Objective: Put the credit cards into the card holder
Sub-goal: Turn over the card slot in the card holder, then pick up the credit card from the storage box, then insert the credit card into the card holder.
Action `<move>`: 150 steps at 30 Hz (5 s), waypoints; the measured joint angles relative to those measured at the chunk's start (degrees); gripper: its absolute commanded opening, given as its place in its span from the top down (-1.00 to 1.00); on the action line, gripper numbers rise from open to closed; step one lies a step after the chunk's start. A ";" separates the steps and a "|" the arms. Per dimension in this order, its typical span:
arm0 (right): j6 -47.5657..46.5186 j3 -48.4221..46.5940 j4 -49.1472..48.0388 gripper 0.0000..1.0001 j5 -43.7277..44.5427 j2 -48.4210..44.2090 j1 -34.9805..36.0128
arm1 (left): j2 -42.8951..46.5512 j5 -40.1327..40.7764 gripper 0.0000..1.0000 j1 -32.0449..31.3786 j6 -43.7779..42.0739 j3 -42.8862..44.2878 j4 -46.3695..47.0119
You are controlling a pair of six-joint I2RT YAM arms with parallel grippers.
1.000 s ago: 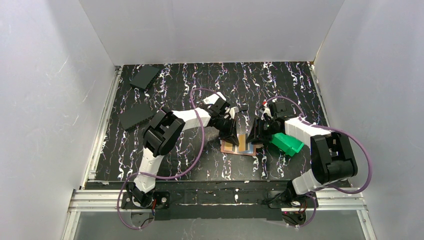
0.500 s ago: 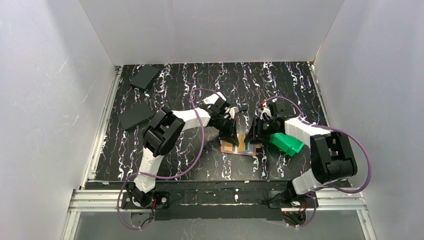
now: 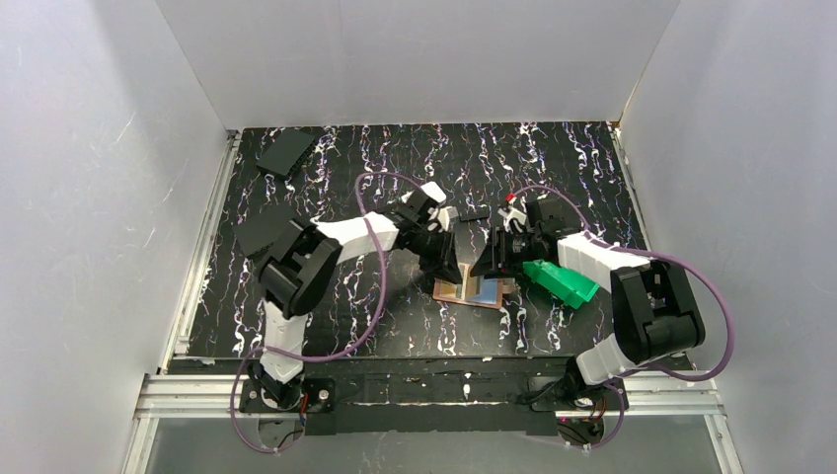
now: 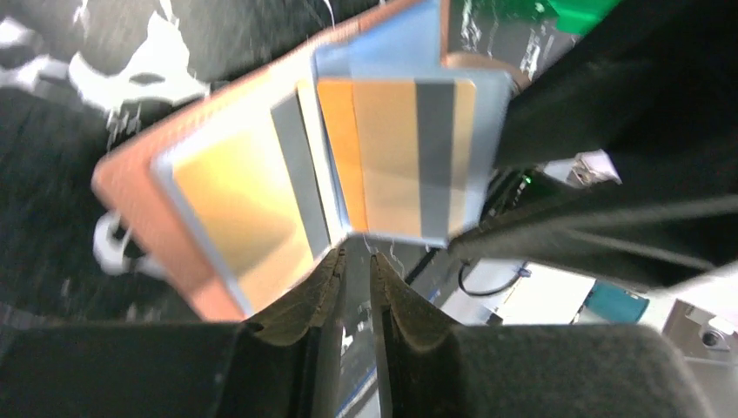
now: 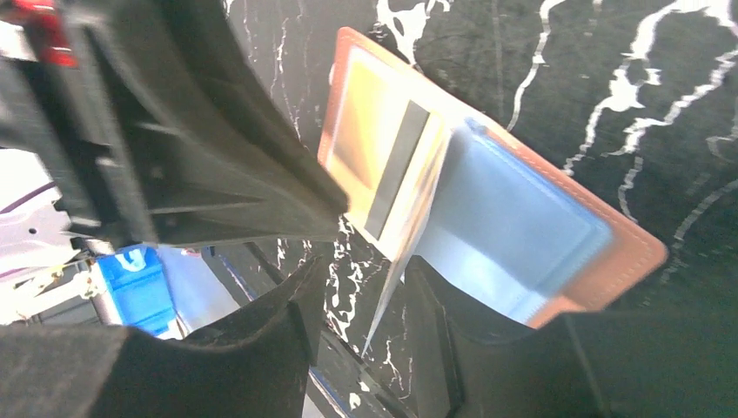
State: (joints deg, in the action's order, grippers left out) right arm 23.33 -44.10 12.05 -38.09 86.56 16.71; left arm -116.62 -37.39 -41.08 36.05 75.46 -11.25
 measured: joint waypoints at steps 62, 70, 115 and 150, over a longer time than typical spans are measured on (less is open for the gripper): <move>17.84 -1.20 1.68 -0.56 29.33 -4.76 -15.15 | 25.00 -4.63 -0.05 10.32 -18.10 -3.65 -16.13; 18.56 -1.20 1.27 -0.15 29.18 -5.38 -15.15 | 25.00 -4.61 -0.06 10.32 -18.12 -3.65 -16.04; 7.58 -15.30 15.80 0.97 39.45 -15.45 -7.37 | 22.32 -5.77 -0.07 10.32 -17.53 -3.87 -14.80; -2.69 -1.86 6.99 0.97 -4.11 4.72 -2.03 | 0.72 -3.67 0.74 4.31 -2.19 -5.18 0.59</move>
State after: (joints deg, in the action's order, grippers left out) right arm 20.64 -45.95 19.05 -42.19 91.29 14.68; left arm -115.90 -41.06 -36.77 33.87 70.28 -10.66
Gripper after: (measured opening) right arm 0.040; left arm 0.137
